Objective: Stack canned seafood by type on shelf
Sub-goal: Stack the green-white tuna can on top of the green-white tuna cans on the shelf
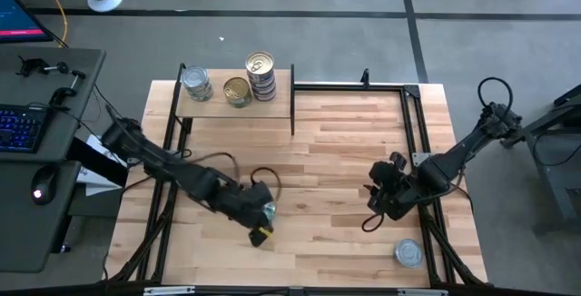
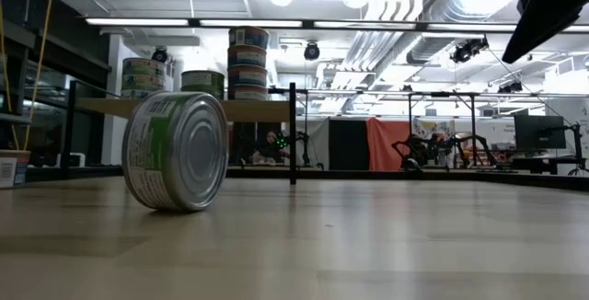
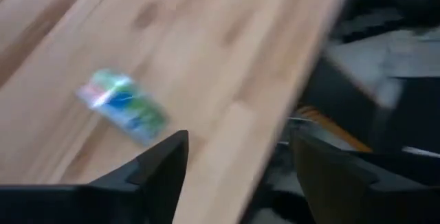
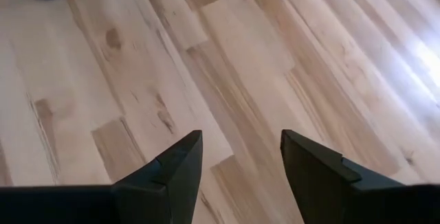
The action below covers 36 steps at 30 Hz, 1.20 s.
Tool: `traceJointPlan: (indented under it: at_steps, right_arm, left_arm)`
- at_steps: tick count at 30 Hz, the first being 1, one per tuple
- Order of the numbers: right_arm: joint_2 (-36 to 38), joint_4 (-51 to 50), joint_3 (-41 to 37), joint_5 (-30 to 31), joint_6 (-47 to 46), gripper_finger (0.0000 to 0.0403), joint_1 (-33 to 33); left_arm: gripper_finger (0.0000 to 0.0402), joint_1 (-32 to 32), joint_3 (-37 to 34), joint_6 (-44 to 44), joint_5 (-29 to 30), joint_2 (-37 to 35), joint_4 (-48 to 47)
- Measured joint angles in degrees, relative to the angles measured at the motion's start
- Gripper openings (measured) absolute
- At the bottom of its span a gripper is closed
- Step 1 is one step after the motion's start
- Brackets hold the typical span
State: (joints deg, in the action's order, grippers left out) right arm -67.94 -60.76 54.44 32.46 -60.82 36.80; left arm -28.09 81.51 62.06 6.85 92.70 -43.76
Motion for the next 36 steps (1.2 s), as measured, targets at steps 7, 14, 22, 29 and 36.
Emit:
traceJointPlan:
  at_steps: [7, 14, 22, 29, 36]
  right_arm:
    - [0.0, -0.8, 0.0, 1.8, -0.8, 0.0187, 0.8]
    - [0.0, -0.8, 0.0, 1.9, 1.7, 0.0187, 0.8]
    - [0.0, -1.1, 0.0, 1.9, 3.7, 0.0187, 0.8]
    - [0.0, -1.1, 0.0, 2.5, 4.3, 0.0187, 0.8]
    - [0.0, -1.2, 0.0, 3.5, 4.3, 0.0187, 0.8]
  left_arm:
    - [0.0252, 3.2, 6.3, 15.0, 2.1, 12.3, -14.5]
    - [0.0252, 4.0, 8.2, 23.7, 7.3, 15.0, -14.2]
    - [0.0252, 2.8, 8.1, 29.6, 8.3, 15.4, -16.9]
    - [0.0252, 2.1, 8.1, 32.4, 8.4, 17.4, -15.5]
    - [0.0252, 2.1, 8.1, 33.1, 6.3, 19.7, -16.2]
